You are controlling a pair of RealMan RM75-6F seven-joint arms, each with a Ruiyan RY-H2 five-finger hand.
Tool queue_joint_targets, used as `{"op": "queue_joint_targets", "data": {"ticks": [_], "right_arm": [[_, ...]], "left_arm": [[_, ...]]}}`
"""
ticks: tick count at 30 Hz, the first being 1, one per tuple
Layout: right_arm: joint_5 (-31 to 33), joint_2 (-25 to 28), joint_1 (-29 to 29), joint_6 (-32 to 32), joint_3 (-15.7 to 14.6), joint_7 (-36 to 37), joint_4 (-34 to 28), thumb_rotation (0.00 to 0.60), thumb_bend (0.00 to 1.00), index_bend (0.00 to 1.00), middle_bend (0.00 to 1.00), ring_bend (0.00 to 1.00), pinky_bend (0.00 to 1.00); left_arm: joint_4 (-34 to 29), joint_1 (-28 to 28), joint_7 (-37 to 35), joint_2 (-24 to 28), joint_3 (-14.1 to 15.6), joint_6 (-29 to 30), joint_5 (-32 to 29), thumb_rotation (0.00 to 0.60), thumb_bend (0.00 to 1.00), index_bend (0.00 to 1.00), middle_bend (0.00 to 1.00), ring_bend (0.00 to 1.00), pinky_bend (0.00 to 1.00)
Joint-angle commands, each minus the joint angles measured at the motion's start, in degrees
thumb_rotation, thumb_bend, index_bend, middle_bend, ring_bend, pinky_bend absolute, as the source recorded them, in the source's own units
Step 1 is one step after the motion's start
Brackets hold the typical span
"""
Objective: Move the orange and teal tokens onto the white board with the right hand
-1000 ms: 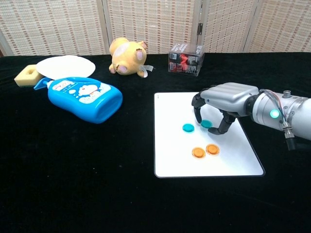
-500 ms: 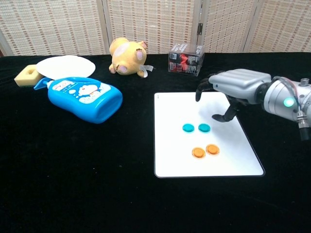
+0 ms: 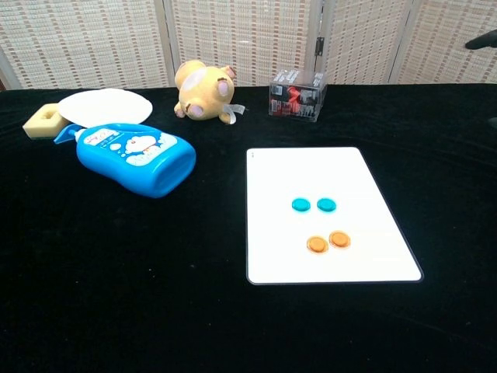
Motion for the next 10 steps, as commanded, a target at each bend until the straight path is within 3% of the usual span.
{"op": "queue_joint_targets", "data": {"ticks": [1,10], "right_arm": [[-3.44,3.55,-4.75,3.3,-2.92,4.73,-0.84,0.6,0.43,0.0,0.0,0.0,0.0],[-9.4,4.97,-13.22,10.49,-6.09,12.95,0.88,0.6,0.43,0.0,0.0,0.0,0.0]], "left_arm": [[-0.85,-0.02,0.49,0.2,-0.19,0.39,0.1,0.6,0.17,0.0,0.0,0.0,0.0],[-3.39,0.34,2.13,0.36,-0.05,1.54,0.67,0.6,0.17,0.0,0.0,0.0,0.0]]}}
